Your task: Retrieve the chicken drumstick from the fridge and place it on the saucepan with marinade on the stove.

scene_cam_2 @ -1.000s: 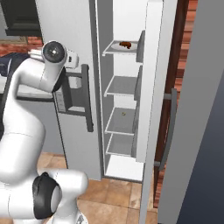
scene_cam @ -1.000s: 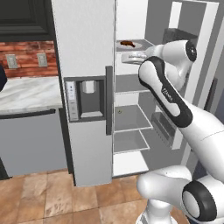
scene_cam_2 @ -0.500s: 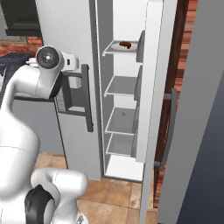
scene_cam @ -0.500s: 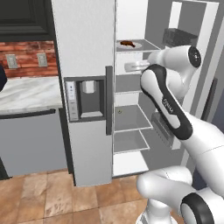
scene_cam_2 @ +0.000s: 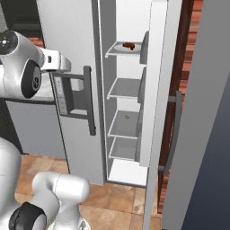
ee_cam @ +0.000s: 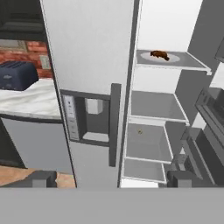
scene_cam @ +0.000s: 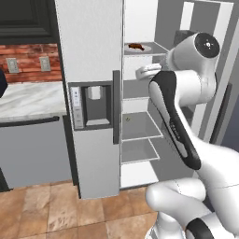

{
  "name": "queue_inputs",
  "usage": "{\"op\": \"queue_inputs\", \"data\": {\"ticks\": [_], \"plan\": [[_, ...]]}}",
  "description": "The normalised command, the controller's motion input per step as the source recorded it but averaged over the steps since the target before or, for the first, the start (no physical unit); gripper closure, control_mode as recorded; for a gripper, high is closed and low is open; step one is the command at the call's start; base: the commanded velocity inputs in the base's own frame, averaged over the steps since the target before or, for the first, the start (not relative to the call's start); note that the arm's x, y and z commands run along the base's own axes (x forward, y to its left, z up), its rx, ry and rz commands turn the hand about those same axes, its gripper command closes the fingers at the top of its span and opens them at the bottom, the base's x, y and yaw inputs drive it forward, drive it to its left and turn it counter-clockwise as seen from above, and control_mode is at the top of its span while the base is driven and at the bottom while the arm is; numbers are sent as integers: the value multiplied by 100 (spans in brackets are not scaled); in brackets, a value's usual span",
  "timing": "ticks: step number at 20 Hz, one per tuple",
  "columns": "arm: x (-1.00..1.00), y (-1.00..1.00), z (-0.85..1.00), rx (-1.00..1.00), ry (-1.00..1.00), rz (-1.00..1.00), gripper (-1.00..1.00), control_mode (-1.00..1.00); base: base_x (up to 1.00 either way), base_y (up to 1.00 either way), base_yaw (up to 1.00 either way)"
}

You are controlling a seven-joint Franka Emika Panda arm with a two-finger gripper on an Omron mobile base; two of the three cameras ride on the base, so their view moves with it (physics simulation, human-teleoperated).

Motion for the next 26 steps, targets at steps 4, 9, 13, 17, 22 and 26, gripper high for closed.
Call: {"op": "queue_inputs", "data": {"ticks": [4,9,13,17,22,26], "plan": [[-92,-11,0,-1,7,-12,-100,-100,0,0,0],[-100,-7,-1,-1,7,-8,-100,-100,0,0,0],[-84,-1,-19,0,3,-2,-100,-100,0,0,0],[-40,-14,-24,0,0,0,-100,-100,0,0,0],[-9,-14,-24,0,0,3,-100,-100,0,0,0],[0,0,-26,0,2,1,-100,-100,0,0,0]]}}
